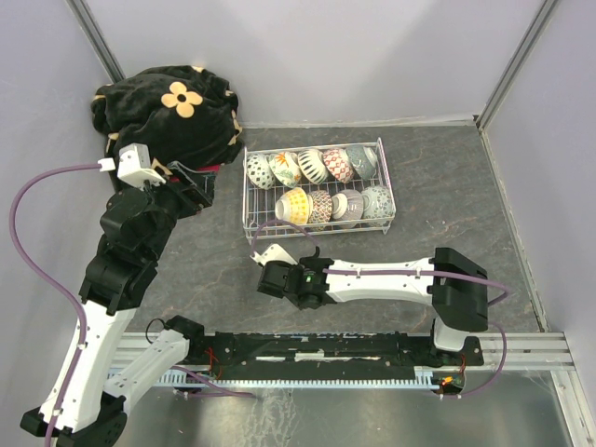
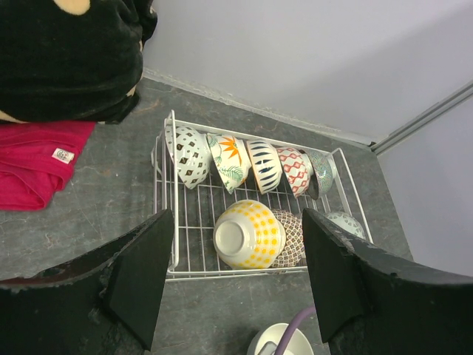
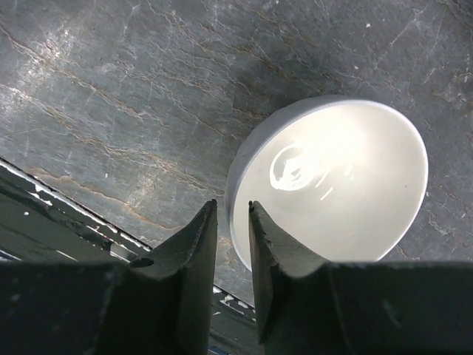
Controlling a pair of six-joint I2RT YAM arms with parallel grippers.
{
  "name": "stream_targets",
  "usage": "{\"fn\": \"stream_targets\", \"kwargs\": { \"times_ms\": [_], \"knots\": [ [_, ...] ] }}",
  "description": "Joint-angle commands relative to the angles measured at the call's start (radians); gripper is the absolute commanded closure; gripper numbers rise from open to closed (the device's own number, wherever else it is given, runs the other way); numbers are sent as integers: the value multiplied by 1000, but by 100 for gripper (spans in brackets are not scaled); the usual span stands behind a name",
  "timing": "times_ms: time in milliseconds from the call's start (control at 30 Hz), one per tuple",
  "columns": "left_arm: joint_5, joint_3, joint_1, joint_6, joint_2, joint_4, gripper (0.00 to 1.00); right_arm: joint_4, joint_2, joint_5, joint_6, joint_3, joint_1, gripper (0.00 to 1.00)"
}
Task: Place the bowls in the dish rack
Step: Pick up the bowl from the center of the board.
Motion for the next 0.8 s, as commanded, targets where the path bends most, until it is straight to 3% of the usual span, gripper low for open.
{"fn": "stream_targets", "kwargs": {
  "times_ms": [0,267,567,767],
  "knots": [
    [-1,39,6,30,-5,16,23,27,13,-3,5,16,6,69],
    [4,43,7,29,-2,17,23,38,9,-8,5,7,4,76],
    [5,49,7,29,3,16,24,42,26,-19,4,5,3,78],
    [8,52,7,29,6,17,24,45,17,-23,-2,2,3,95]
  ]
}}
